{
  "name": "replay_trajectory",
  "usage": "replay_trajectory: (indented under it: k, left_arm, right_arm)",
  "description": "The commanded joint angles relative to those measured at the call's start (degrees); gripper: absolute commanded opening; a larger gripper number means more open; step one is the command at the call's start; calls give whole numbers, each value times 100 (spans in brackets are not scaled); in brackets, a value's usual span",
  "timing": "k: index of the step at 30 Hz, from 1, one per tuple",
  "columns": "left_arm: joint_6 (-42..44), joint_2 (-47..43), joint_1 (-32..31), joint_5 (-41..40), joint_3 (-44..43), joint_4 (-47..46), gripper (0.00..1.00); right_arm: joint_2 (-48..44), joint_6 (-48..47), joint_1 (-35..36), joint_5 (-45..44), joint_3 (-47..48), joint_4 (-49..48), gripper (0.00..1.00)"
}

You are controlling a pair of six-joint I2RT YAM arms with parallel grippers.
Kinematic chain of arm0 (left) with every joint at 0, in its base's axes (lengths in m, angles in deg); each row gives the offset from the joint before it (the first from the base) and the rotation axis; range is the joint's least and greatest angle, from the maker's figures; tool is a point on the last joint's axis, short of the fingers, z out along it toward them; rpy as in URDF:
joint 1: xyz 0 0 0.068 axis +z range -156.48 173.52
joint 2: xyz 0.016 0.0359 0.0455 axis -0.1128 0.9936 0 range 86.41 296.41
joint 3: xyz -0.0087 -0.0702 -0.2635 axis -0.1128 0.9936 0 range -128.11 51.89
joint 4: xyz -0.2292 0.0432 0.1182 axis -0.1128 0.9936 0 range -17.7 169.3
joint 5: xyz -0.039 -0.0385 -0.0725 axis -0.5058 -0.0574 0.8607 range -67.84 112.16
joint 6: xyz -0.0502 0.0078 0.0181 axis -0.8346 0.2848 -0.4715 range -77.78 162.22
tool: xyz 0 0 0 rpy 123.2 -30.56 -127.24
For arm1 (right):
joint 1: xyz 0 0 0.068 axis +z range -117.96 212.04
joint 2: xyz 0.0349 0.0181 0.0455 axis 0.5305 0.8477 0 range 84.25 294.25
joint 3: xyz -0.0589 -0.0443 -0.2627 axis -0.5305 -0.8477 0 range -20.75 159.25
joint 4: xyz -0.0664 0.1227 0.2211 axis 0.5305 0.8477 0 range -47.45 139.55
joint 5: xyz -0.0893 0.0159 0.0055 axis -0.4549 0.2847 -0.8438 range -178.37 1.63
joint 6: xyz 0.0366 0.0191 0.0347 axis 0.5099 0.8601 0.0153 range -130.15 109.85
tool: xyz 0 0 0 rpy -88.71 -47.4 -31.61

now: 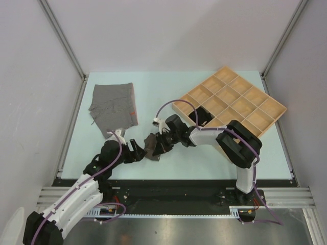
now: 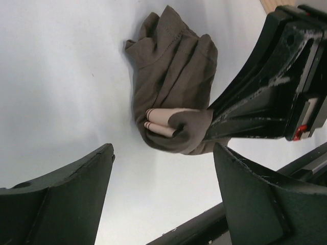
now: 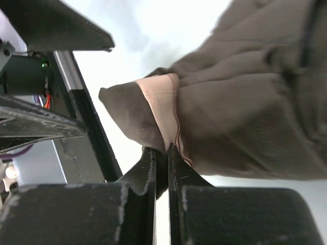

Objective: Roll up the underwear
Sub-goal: Roll the underwear to the center of the board.

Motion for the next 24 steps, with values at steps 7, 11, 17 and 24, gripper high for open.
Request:
replay_trajectory:
  k: [7,11,17,24]
  left_arm:
    - [247,384,-77,117,227,-686,80]
    - [300,832,-94,213,227,-1065,76]
    - [467,1457,-121,249,79,-1663,76]
    - [599,2134,-112,161,-36,-2206,76]
  right_arm:
    - [593,3,-344,-473,85,541,0]
    - [672,-24,-362,-499,199,541,0]
    - [742,-68,-362,-534,323,813,0]
    - [778,-120,-353,-543,375,892,0]
